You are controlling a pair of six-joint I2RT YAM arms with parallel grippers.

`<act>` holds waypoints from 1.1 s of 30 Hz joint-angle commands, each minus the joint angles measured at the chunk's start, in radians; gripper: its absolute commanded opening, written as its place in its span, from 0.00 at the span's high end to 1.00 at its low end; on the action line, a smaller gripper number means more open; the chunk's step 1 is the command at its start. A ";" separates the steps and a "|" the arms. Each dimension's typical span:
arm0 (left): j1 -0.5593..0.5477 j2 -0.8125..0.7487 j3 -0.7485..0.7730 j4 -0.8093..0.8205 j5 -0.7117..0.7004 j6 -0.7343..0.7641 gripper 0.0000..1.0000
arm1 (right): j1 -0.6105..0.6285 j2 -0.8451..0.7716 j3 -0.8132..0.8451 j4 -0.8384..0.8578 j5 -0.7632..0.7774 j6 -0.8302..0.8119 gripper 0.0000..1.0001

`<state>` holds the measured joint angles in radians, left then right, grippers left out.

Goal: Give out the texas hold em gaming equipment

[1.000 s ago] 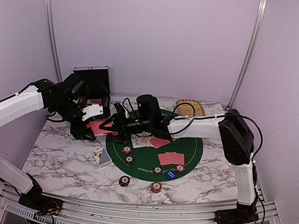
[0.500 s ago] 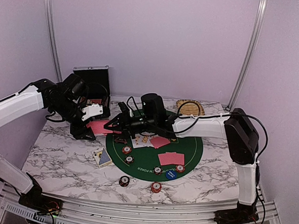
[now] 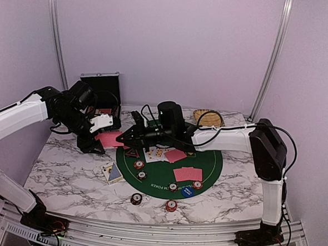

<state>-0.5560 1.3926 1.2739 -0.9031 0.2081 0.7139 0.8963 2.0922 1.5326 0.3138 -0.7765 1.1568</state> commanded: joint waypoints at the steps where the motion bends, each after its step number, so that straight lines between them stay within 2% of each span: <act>1: 0.005 -0.017 0.003 0.007 0.005 -0.005 1.00 | -0.002 -0.033 0.004 0.046 -0.022 0.025 0.91; 6: 0.005 -0.019 -0.001 0.007 0.005 -0.005 1.00 | -0.016 -0.050 0.002 0.014 -0.033 0.009 0.97; 19: 0.005 -0.024 -0.003 0.007 0.004 -0.003 1.00 | -0.100 -0.109 -0.009 -0.264 -0.080 -0.174 1.00; 33: 0.005 -0.029 -0.002 0.006 0.000 -0.002 1.00 | -0.299 -0.188 -0.066 -0.596 -0.061 -0.476 1.00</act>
<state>-0.5560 1.3922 1.2739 -0.8925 0.2077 0.7139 0.6418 1.9572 1.4757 -0.1513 -0.8539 0.8078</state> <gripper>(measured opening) 0.656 0.006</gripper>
